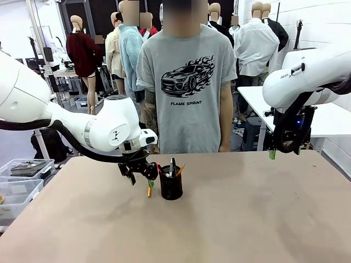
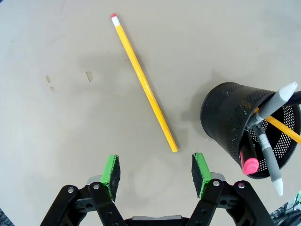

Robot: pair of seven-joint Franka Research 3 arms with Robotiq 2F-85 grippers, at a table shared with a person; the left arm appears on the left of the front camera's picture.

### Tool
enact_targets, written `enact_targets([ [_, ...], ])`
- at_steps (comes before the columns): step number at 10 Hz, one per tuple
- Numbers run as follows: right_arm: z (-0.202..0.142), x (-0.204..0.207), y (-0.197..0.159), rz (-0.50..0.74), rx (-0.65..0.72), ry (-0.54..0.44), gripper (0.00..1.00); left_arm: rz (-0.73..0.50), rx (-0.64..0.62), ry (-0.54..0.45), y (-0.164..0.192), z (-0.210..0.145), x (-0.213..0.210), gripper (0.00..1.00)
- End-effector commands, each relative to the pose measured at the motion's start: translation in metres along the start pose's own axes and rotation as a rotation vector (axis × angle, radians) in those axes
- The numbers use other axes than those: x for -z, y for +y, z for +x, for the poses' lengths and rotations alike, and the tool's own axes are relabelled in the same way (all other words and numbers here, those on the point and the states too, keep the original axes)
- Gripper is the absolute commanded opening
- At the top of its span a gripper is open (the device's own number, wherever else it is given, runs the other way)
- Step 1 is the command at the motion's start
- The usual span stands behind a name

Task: Place the pens into the pen holder.
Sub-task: Pick up a writing instrument from the table and place it into the Pen holder.

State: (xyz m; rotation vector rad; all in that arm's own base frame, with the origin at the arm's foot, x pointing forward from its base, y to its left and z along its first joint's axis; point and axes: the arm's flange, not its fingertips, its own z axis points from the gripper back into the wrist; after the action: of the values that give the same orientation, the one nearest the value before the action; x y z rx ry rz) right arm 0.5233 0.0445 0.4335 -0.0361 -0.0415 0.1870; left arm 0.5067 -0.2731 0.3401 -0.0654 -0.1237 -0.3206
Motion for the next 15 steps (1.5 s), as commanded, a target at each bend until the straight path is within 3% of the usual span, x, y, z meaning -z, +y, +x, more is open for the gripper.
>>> enact_targets([
  [1,0.0,0.0,0.0,0.0,0.001,0.006,1.0,0.029,-0.022,-0.039,-0.004,0.0,0.004,0.8],
  [3,0.0,0.0,0.0,0.0,0.001,0.006,1.0,0.007,0.006,-0.115,-0.005,-0.011,-0.008,0.8],
  [4,0.0,0.0,0.0,0.0,0.001,0.006,1.0,-0.006,0.002,-0.025,-0.001,0.002,0.0,0.8],
  [6,0.0,0.0,0.0,0.0,0.001,0.006,1.0,-0.01,0.004,-0.057,-0.003,0.001,-0.004,0.8],
  [15,0.0,0.0,0.0,0.0,0.001,0.006,1.0,0.098,-0.019,-0.012,-0.004,0.016,0.032,0.8],
])
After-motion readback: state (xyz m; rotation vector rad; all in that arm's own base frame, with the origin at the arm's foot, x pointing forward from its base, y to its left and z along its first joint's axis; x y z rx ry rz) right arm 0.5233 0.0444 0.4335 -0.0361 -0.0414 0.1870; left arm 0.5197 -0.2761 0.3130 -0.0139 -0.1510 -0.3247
